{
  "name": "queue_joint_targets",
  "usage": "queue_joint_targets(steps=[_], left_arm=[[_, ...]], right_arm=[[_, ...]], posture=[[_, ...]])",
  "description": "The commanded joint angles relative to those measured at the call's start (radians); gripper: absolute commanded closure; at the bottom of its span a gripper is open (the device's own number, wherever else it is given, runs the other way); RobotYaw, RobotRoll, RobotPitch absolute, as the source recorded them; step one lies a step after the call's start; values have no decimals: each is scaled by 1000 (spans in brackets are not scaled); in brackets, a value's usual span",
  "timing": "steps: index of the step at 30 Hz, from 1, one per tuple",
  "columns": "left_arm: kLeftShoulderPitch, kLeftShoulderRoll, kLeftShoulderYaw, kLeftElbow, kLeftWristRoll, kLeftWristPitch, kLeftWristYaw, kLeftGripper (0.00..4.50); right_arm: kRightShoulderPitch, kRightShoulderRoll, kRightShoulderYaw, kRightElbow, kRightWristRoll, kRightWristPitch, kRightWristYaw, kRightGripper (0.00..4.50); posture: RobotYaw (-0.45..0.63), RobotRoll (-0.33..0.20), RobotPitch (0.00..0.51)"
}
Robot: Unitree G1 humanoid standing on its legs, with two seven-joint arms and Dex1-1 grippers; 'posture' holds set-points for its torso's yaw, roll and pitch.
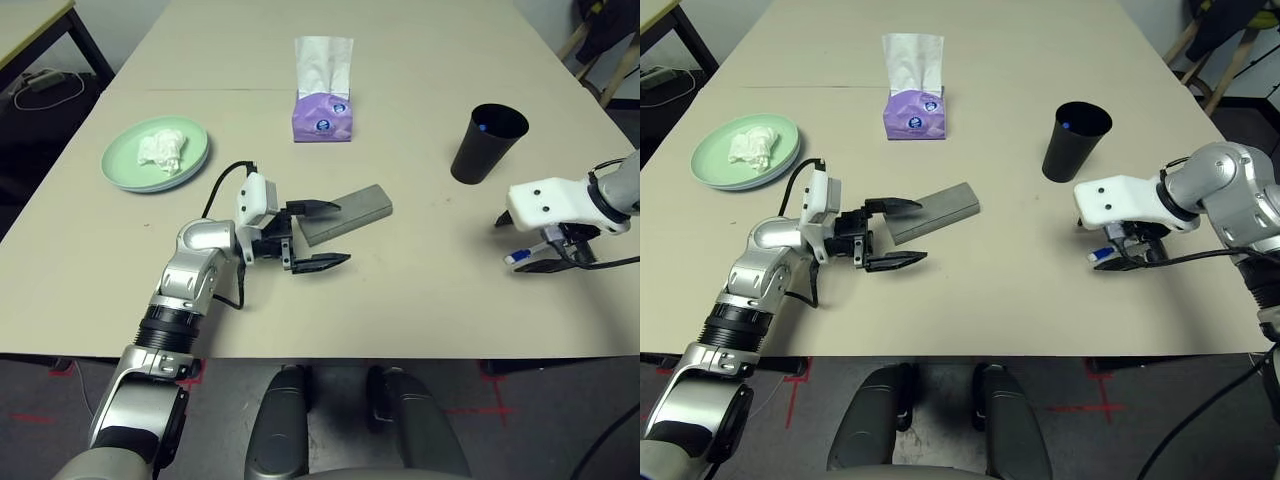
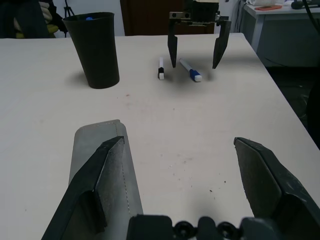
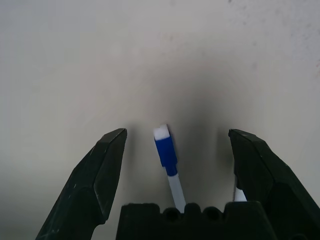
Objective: Organize and tidy the items on the table.
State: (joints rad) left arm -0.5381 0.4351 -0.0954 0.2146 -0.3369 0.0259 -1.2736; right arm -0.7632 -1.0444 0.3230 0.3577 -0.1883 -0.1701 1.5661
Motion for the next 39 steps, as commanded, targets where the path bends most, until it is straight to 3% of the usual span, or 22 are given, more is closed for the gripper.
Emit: queue_joint_targets(steps=[1,21,34,39], left_arm=[[14,2,-2,-21,-12,8,3,62],[29,15,3,-56,-25,27,28,62],[34,17,4,-64,-27,29,35,62],[31,14,3,-65,-27,29,37,0]], right_arm=[[-16,-4,22,50,-39,-75,-4,0],[-60,37,71,184,-113,-349,-34,0],[-71,35,94,239,-150,-427,-22,0],[-85,37,105,258,-157,-444,-3,1649]], posture=[[102,0,225],[124,0,243],[127,0,243],[126,0,237]])
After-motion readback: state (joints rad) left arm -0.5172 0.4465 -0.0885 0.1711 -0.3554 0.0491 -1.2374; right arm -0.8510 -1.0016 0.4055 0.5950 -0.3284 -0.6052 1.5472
